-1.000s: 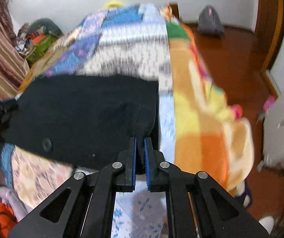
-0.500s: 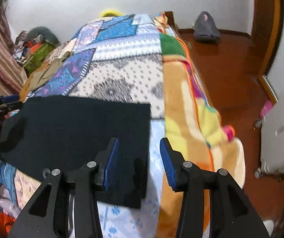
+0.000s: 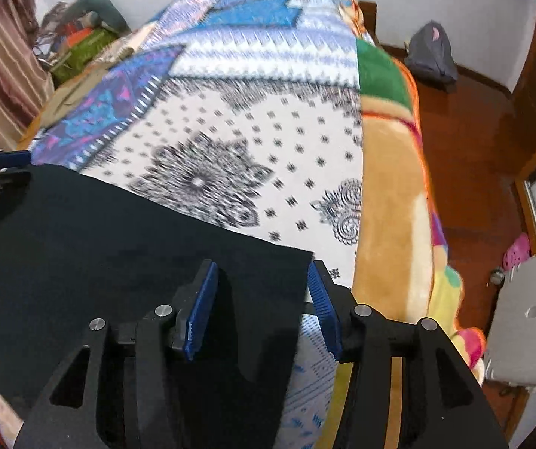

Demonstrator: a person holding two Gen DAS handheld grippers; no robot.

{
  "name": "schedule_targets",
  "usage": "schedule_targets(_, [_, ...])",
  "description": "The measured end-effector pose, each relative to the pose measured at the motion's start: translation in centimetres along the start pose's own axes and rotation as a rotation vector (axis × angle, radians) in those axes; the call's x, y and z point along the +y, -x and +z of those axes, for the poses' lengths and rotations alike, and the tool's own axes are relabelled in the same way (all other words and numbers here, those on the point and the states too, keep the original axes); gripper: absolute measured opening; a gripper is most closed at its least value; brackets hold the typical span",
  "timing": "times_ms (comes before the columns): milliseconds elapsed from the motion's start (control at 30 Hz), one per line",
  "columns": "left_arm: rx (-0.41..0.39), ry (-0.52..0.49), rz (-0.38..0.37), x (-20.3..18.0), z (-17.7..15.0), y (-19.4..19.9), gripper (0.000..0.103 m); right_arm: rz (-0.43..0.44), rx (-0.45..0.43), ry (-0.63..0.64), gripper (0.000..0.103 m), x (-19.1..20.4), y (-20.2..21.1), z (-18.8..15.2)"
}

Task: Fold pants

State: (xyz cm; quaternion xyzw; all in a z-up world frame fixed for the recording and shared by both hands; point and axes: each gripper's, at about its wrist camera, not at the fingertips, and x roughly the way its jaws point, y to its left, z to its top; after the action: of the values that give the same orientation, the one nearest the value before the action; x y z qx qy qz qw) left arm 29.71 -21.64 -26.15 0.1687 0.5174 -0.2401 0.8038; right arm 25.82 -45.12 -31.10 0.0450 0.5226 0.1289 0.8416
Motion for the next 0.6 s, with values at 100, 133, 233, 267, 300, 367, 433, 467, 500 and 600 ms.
schedule_targets(100, [-0.015,-0.024,0.017,-0.4,0.1,0.0,0.006,0.015,-0.024,-0.027,0.041,-0.4,0.0,-0.4])
schedule_targets(133, [-0.019,-0.038,0.026,-0.7,0.1,0.0,0.004,0.000,-0.033,-0.022,0.033,-0.4,0.1,-0.5])
schedule_targets(233, [-0.034,-0.066,0.044,-1.3,0.1,0.2,0.000,-0.014,-0.065,-0.019,0.022,-0.3,0.5,-0.8])
schedule_targets(267, [-0.038,-0.073,0.044,-1.4,0.1,0.3,0.000,-0.018,-0.071,-0.017,0.020,-0.3,0.6,-0.8])
schedule_targets(300, [-0.047,-0.078,0.047,-1.6,0.1,0.5,0.000,-0.025,-0.086,-0.011,0.018,-0.3,1.0,-0.9])
schedule_targets(367, [-0.057,-0.078,0.049,-1.7,0.2,0.8,0.000,-0.042,-0.113,0.002,0.014,-0.2,1.6,-0.7])
schedule_targets(433, [-0.071,-0.070,0.051,-1.8,0.4,1.1,0.000,-0.061,-0.147,0.015,0.013,-0.2,2.2,-0.4])
schedule_targets(467, [-0.075,-0.065,0.052,-1.8,0.5,1.2,0.000,-0.071,-0.166,0.020,0.012,-0.1,2.6,-0.2])
schedule_targets(500, [-0.081,-0.058,0.052,-1.7,0.6,1.3,0.000,-0.079,-0.181,0.026,0.012,0.0,2.9,-0.1])
schedule_targets(600, [-0.096,-0.038,0.050,-1.5,0.9,1.6,0.000,-0.095,-0.204,0.026,0.011,0.1,3.1,0.4])
